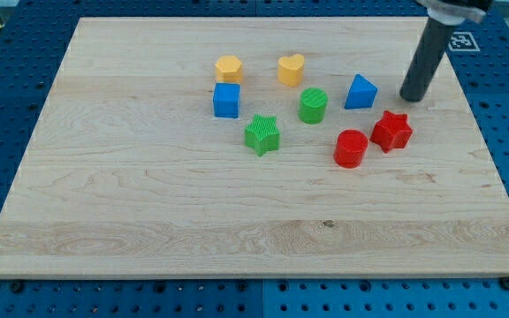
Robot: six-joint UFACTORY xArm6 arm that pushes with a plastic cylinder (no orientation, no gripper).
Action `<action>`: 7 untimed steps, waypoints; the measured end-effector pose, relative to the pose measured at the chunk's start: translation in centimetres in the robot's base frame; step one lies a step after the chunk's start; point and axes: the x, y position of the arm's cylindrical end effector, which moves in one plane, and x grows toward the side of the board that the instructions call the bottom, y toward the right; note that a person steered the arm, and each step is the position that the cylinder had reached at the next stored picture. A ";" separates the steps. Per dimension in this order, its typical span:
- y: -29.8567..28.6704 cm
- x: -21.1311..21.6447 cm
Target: Move the red circle towards the green star
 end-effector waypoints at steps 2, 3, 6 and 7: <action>0.7 8.0; 0.9 10.5; -7.0 10.6; -7.0 10.5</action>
